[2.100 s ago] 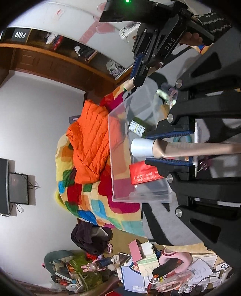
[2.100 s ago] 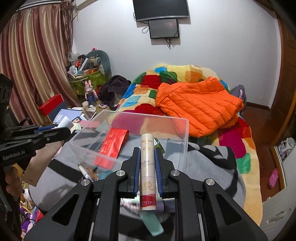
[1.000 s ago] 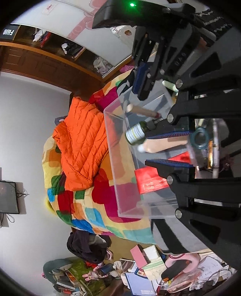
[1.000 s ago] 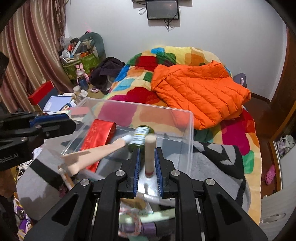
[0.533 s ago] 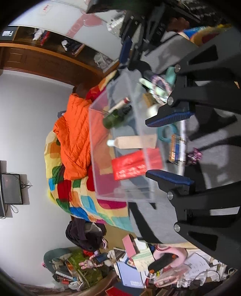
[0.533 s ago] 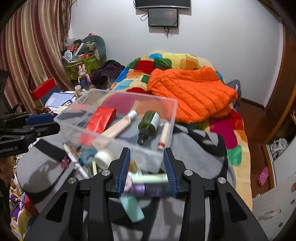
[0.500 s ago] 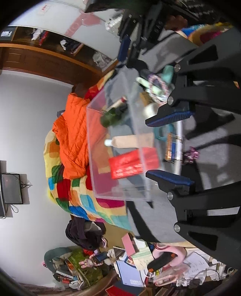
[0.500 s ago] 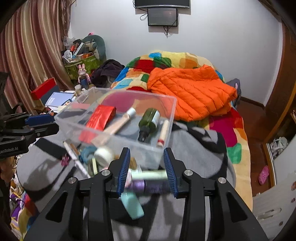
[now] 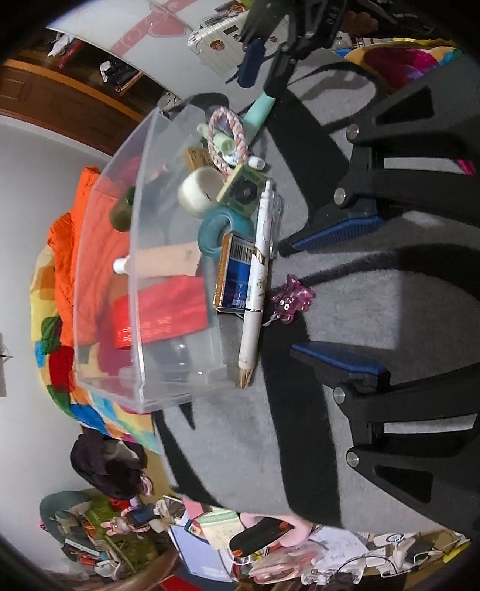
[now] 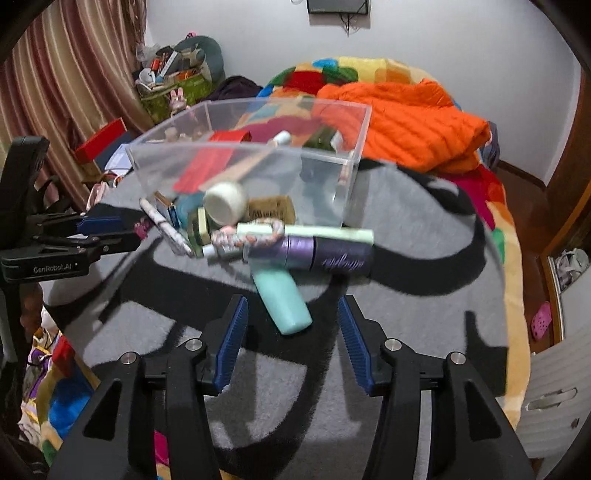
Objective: Organize objects
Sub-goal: 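Grasp the pink charm with the left gripper while the right grasps the mint-green bottle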
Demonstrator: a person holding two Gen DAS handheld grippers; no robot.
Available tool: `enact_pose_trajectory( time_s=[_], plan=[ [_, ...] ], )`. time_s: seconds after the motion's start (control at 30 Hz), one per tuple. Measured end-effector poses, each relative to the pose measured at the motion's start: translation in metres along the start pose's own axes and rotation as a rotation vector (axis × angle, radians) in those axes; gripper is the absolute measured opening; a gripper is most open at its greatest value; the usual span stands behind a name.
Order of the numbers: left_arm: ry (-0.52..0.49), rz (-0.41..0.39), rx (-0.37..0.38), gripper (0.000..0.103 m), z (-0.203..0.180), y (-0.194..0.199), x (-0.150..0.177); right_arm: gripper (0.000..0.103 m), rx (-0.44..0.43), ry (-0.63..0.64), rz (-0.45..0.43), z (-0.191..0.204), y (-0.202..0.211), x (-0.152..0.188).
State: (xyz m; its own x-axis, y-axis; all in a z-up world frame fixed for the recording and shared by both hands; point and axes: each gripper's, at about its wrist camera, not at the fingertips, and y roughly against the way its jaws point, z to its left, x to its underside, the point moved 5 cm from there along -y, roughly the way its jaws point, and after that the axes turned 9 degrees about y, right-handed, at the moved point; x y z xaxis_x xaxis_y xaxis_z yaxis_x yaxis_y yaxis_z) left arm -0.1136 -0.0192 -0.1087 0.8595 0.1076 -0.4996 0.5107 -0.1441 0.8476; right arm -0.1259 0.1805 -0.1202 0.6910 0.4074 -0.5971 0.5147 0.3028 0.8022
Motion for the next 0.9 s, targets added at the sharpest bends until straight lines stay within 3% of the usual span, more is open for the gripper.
enact_pose_trajectory(
  time_s=[0.1,0.3,0.53,0.9],
  plan=[
    [-0.007,-0.014,-0.015,0.050,-0.003,-0.006,-0.002,0.047,0.003,-0.009,0.013,-0.002,-0.010,0.000],
    [-0.002,-0.056,-0.048,0.030,-0.004,-0.008,-0.003,0.046,-0.021,-0.005,0.016,0.003,-0.023,-0.007],
    [0.031,-0.086,-0.014,0.029,0.005,0.005,0.010,0.023,-0.016,0.006,0.011,0.013,-0.025,-0.006],
    [0.055,-0.086,0.020,0.029,0.002,0.027,0.036,0.023,-0.040,-0.017,-0.001,0.029,-0.004,0.015]
  ],
)
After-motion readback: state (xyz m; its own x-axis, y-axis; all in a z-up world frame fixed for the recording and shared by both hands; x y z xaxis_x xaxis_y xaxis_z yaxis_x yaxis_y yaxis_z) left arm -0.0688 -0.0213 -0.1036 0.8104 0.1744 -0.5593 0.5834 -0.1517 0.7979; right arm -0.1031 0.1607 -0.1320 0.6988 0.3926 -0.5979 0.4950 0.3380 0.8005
